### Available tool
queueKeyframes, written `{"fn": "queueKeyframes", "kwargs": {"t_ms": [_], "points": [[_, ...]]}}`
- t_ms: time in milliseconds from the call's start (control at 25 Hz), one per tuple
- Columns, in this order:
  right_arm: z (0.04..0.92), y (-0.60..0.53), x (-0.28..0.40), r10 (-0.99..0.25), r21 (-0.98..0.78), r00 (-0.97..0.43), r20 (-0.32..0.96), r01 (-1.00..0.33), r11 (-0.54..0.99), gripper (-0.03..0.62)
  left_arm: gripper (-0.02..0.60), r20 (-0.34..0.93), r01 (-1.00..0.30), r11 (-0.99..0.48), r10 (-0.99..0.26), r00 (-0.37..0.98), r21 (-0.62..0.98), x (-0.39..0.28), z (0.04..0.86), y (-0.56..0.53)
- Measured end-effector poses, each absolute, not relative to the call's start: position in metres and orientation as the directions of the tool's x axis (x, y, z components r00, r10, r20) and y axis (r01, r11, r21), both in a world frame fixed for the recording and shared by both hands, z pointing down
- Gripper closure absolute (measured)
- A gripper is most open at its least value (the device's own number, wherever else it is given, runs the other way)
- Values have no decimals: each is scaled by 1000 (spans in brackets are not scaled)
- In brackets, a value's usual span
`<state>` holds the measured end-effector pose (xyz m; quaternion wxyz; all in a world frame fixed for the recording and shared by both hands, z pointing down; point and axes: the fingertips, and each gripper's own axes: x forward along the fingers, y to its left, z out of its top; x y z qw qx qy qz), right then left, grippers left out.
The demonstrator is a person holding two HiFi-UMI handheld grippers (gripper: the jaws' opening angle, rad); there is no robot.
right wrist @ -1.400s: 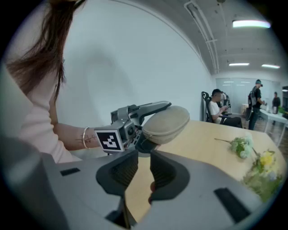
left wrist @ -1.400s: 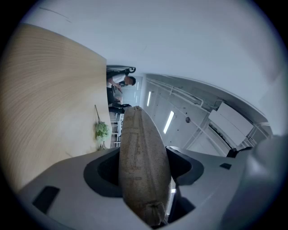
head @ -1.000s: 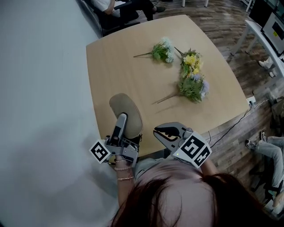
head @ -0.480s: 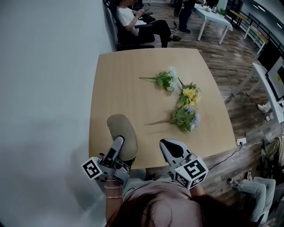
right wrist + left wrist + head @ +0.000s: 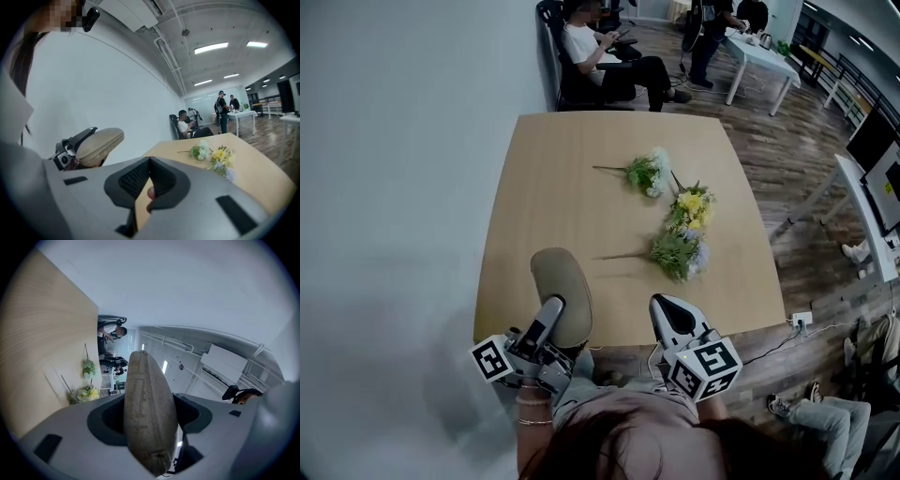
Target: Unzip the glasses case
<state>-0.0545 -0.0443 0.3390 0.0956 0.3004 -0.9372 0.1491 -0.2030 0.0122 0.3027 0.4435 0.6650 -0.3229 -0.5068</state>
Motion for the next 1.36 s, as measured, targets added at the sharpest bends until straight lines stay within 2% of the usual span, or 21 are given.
{"fn": "queueKeyframes", "kwargs": {"t_ms": [560, 1000, 1160, 1360], "points": [[340, -10, -13, -554, -229, -785, 279, -614, 755, 579, 301, -391, 29, -397, -885, 253, 917, -161, 293, 89], [320, 25, -39, -618, -145, -755, 220, -652, 745, 579, 302, -417, 30, -431, -850, 323, 902, -186, 272, 118], [308, 38, -62, -684, -71, -697, 216, -710, 701, 579, 301, -423, 51, -439, -820, 386, 897, -202, 263, 124], [284, 69, -99, -707, -31, -681, 193, -724, 689, 579, 302, -448, 68, -466, -786, 425, 882, -228, 242, 146]]}}
